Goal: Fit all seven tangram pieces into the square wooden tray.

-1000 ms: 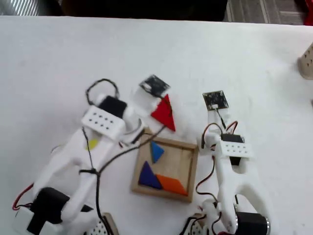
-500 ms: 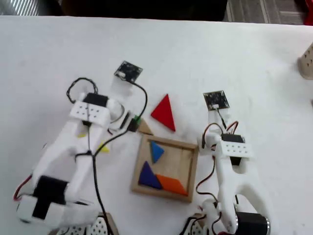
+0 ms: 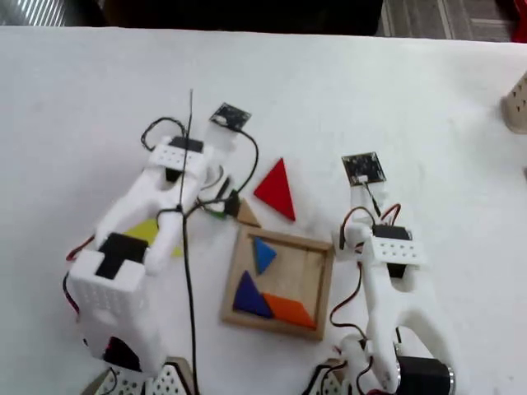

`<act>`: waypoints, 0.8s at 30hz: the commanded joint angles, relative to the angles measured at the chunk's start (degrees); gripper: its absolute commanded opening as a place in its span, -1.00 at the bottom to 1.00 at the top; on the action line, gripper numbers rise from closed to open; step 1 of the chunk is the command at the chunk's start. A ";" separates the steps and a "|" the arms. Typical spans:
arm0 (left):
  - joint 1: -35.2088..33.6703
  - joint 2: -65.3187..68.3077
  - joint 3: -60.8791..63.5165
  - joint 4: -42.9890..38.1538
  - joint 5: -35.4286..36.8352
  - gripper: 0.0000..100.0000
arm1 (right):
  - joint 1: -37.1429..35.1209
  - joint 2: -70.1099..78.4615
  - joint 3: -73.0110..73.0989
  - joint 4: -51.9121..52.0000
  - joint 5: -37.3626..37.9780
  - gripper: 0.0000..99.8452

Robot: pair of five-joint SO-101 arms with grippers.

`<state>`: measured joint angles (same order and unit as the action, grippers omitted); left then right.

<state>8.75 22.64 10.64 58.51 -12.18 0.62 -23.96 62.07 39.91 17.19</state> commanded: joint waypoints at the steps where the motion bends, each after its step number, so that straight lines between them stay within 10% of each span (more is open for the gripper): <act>1: -0.48 3.38 -8.35 4.22 0.26 -0.46 | 0.13 -0.75 -2.46 0.48 0.70 -0.76; 6: -0.75 8.04 -14.86 9.67 0.44 -0.49 | 0.13 -0.75 -2.46 0.48 0.70 -0.76; 12: -0.66 10.86 -18.90 10.55 0.18 -0.98 | 0.13 -0.75 -2.46 0.48 0.70 -0.76; 24: -0.84 7.69 -22.24 21.80 -3.34 -0.96 | 0.13 -0.75 -2.46 0.48 0.70 -0.76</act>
<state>9.01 33.36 -7.74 73.98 -14.20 0.53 -23.96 62.07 39.91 17.19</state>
